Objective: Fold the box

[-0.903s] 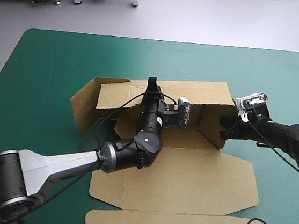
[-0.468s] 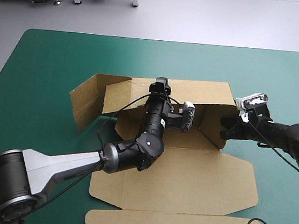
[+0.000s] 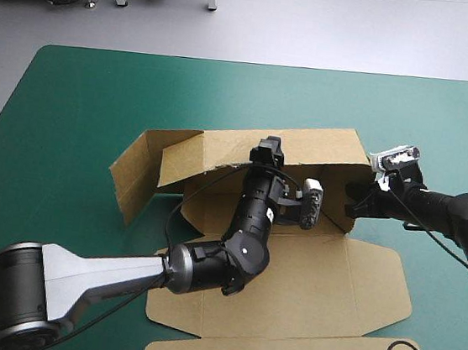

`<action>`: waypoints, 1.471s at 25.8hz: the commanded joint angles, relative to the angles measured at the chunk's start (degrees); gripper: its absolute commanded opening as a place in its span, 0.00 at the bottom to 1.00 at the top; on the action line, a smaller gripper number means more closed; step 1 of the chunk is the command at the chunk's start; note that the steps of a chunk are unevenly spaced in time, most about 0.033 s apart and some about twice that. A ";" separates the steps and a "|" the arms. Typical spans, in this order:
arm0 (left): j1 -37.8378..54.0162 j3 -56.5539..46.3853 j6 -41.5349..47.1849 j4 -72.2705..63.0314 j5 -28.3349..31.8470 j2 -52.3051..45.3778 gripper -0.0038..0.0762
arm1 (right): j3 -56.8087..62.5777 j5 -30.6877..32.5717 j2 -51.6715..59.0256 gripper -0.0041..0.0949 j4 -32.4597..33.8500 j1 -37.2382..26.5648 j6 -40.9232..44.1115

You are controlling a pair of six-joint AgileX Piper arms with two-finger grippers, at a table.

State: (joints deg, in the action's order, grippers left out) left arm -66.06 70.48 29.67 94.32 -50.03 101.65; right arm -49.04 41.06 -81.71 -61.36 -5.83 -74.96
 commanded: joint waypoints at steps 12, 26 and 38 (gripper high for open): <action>-14.95 1.66 7.71 5.37 -14.43 -6.99 0.48 | -0.73 4.32 0.55 0.04 1.29 -0.03 2.77; -7.60 3.20 10.41 2.18 -7.03 -21.99 0.04 | -0.85 4.30 1.56 0.04 1.29 -0.03 6.88; 33.74 16.22 -5.90 -42.24 5.70 -29.35 0.04 | -18.72 10.52 3.91 0.04 24.87 8.11 37.12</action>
State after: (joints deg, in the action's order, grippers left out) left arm -37.58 83.68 29.11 58.81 -46.51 74.24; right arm -62.03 49.66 -79.82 -40.43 -1.63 -45.82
